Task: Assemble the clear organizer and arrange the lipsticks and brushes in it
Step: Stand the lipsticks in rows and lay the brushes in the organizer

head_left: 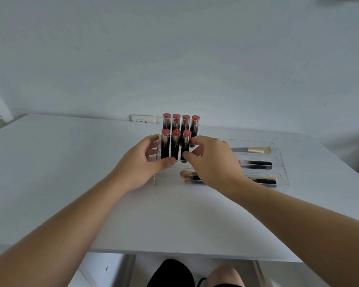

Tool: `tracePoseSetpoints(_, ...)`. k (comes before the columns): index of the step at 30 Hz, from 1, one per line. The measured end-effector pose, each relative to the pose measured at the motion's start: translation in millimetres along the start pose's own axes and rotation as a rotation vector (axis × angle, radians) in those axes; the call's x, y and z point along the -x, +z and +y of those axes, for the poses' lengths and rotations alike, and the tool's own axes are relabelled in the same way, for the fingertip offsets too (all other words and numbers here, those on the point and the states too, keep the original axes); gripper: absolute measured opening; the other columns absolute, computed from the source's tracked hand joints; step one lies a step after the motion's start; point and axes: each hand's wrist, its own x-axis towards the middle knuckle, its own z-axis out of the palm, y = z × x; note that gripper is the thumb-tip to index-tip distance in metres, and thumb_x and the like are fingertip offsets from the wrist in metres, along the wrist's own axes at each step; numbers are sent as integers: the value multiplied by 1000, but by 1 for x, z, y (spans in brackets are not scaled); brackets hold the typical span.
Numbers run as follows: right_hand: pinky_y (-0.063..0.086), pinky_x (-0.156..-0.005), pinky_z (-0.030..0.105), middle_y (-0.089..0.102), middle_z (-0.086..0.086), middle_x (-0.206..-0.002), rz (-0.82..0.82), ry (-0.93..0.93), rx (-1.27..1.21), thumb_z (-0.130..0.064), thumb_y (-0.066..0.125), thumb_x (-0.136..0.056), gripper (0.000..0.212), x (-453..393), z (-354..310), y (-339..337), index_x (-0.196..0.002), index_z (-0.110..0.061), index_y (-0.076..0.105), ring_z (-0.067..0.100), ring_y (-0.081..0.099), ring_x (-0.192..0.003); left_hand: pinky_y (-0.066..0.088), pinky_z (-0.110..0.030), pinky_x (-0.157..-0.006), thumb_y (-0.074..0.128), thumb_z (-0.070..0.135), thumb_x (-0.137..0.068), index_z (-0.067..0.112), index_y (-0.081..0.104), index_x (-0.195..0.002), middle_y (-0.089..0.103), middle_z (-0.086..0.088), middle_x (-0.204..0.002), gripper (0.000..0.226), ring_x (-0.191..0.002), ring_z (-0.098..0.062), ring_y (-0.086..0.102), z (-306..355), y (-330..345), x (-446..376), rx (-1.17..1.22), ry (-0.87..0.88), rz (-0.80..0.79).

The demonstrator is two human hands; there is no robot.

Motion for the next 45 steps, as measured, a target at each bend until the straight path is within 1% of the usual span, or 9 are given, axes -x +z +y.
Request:
tracePoseSetpoints(8,40,-54,21,72,-14,-79,10,-35,39,-37,62,-92,12,0,-1,0,-98,-31,70,11,65,-77,37,-7,-84,76,65,-62,48,47,-129,54,58,-98,75,-96,35,49,-1,0,-1,10,7,5)
tracePoseSetpoints(15,54,-78,32,72,-18,-83,-14,-3,-15,-39,68,-87,40,-1,3,-12,-126,-33,65,10,64,-92,39,-10,-88,77,67,-62,49,47,-130,55,56,-102,77,-101,31,51,-4,0,-2,7,11,3)
tracePoseSetpoints(20,55,-78,32,70,-20,-81,-5,17,-20,-40,71,-83,37,-3,12,-29,-119,-35,66,6,64,-89,36,-10,-87,76,69,-62,51,44,-129,49,63,-98,77,-97,37,47,-5,0,-3,-1,2,4)
tracePoseSetpoints(24,53,-77,28,71,-18,-84,-39,-38,29,-31,69,-85,22,-8,20,-42,-106,-34,69,5,65,-88,36,-9,-87,81,57,-73,52,44,-126,48,64,-98,65,-96,38,46,-8,-1,-3,-14,-8,-1)
tracePoseSetpoints(28,44,-62,8,71,-16,-79,-194,-242,81,-12,69,-87,20,-18,30,-80,-85,-32,72,-4,63,-74,35,-9,-85,81,58,-71,50,43,-126,46,65,-94,68,-93,40,44,-7,-1,-2,-10,-18,7)
tracePoseSetpoints(34,39,-68,20,65,-20,-84,-518,-236,475,-28,59,-97,23,-31,42,-107,-100,-48,70,-14,54,-73,34,-7,-85,75,67,-61,47,41,-130,44,67,-91,79,-92,41,43,-4,-1,-2,-11,-12,-1)
tracePoseSetpoints(40,32,-64,13,61,-24,-94,-612,-266,671,-25,49,-92,38,-35,47,-110,-105,-56,67,-41,29,-81,37,-6,-87,77,64,-62,45,45,-132,51,61,-98,79,-99,35,48,-4,-1,-2,-4,-4,-10)
tracePoseSetpoints(43,31,-62,11,60,-28,-77,-611,-256,704,-27,49,-90,37,-35,50,-114,-98,-57,69,-36,34,-86,37,-8,-89,78,63,-62,44,46,-133,54,59,-101,80,-102,33,50,-5,-1,-2,9,-1,-10)
tracePoseSetpoints(45,39,-67,14,61,-29,-75,-610,-237,721,-29,48,-89,35,-35,52,-119,-95,-55,70,-16,50,-96,38,-10,-91,78,65,-60,43,47,-135,56,55,-103,83,-103,31,51,-6,-1,-3,15,-4,-5)
